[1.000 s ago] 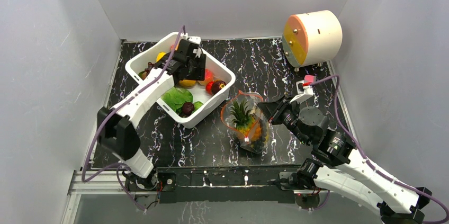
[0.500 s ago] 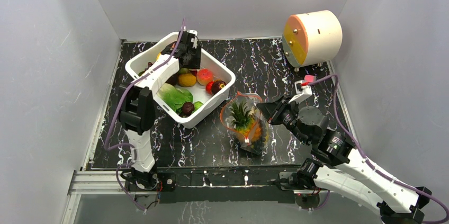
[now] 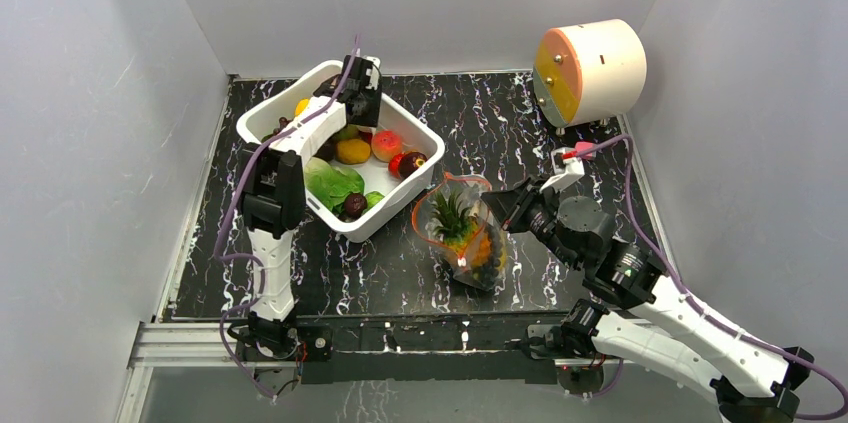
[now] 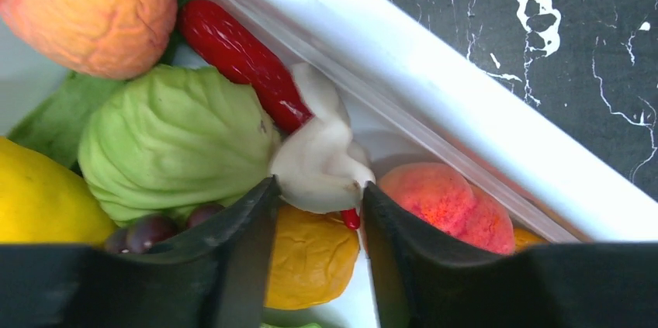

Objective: Place the food in the zip-top bag and seal the zipper
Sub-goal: Pick up the fake vegetable from the bin, then place the fake vegetable in the zipper food storage bag, then pick up the fake fruit from the bin.

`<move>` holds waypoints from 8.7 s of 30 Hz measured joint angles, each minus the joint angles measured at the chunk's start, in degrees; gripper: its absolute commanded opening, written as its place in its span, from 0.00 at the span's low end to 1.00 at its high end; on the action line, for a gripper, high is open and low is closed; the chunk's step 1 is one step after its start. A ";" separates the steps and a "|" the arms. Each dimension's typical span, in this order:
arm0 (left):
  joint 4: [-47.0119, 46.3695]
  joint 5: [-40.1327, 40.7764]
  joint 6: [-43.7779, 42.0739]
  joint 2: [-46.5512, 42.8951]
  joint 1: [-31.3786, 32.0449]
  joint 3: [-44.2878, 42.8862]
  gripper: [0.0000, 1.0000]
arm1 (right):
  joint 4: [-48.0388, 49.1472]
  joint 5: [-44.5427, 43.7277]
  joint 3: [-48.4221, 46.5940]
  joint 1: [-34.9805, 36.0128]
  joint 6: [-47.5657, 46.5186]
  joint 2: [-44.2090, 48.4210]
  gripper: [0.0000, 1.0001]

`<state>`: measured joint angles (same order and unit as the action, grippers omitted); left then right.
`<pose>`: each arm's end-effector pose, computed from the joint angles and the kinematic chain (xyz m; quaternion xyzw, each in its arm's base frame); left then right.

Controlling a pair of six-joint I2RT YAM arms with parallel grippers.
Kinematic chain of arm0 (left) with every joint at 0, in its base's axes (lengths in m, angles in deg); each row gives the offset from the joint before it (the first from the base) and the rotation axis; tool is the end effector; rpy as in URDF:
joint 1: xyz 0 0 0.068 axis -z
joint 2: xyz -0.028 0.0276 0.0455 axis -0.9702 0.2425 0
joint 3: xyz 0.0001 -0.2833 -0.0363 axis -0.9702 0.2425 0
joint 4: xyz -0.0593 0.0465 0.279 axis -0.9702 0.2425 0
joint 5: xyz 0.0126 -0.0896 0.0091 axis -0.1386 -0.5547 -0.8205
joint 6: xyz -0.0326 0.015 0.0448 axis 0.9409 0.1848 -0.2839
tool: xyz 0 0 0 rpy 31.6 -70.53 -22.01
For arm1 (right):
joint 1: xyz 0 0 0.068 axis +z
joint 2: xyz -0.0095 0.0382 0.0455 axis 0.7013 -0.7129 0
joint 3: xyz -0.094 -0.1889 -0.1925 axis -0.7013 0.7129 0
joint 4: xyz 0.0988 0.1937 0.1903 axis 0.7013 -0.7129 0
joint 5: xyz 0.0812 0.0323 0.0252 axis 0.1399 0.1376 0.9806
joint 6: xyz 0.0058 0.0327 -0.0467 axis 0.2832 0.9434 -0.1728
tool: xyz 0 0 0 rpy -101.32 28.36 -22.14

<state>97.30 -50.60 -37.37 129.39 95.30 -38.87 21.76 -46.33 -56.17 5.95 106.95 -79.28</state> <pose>0.5012 -0.1687 0.2383 0.0861 0.9093 -0.0066 0.4071 0.1166 0.1217 0.3431 0.0296 0.7768 0.3536 0.5203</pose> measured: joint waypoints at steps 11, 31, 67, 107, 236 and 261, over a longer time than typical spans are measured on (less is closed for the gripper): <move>-0.37 -0.02 -1.18 -1.05 -0.48 0.26 0.00 | -0.02 0.00 0.00 0.00 0.17 1.46 0.00; 1.86 -12.74 5.22 -29.86 -0.46 15.32 0.00 | 0.48 -0.13 1.84 0.00 1.84 2.43 0.00; -15.41 -56.68 17.14 -55.52 11.98 41.83 0.00 | 1.36 -4.24 -1.60 0.00 -0.63 -0.44 0.00; -3.06 -30.21 -8.11 -42.36 27.52 25.88 0.00 | 9.09 -0.20 -1.62 0.00 6.73 -6.82 0.00; -0.94 -16.79 9.70 -9.55 -0.74 14.05 0.81 | 5.73 -4.39 1.20 0.00 3.34 4.59 0.00; -3.15 -14.86 9.14 -6.14 0.42 13.68 0.47 | 4.59 -4.72 1.20 0.00 3.45 4.59 0.00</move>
<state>94.16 -65.46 -28.23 123.25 95.72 -25.19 26.35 -51.05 -54.97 5.95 110.40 -74.69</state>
